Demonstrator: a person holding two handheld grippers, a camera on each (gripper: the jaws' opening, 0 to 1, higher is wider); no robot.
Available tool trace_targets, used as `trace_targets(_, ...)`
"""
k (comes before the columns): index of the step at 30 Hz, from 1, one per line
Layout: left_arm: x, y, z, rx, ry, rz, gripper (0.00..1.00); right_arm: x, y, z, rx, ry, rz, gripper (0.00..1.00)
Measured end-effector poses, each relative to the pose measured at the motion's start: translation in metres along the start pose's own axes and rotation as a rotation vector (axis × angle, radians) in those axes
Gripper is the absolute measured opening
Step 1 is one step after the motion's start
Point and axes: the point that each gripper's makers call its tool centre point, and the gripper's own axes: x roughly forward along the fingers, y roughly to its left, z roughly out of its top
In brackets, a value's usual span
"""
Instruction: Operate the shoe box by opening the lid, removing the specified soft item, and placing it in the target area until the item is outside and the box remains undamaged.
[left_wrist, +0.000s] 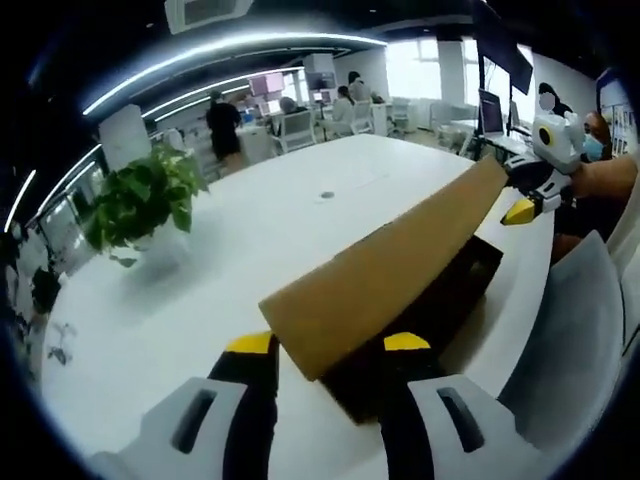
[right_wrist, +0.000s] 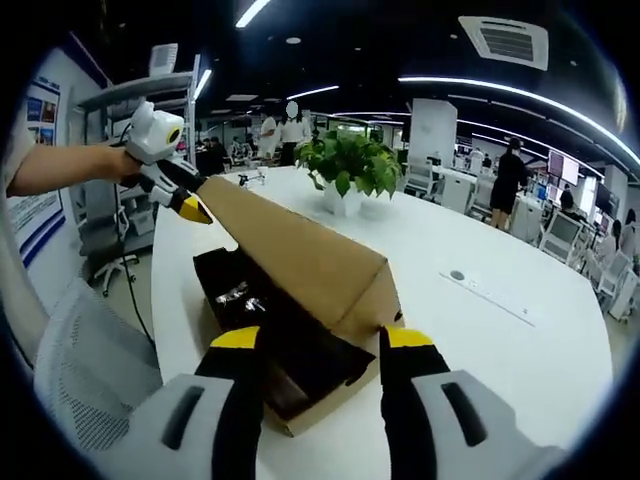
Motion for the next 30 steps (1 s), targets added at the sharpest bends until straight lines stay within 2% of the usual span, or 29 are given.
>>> trace_targets(6,0.002,0.014,0.007,-0.009,-0.022,0.064,0.22,0.001,-0.007,0.005,0.006,-0.013,-0.016,0.37)
trace_targets(20,0.007,0.038,0.023,-0.026,-0.063,0.147,0.04,0.005,-0.024,0.02,0.005,-0.038,-0.043,0.33)
trace_targets(24,0.009,0.043,0.027,-0.038,-0.076,0.15,0.03,0.007,-0.029,0.022,-0.003,-0.044,-0.05,0.3)
trace_targets(30,0.011,0.046,0.031,-0.055,-0.094,0.154,0.03,0.008,-0.043,0.023,0.011,-0.055,-0.098,0.19)
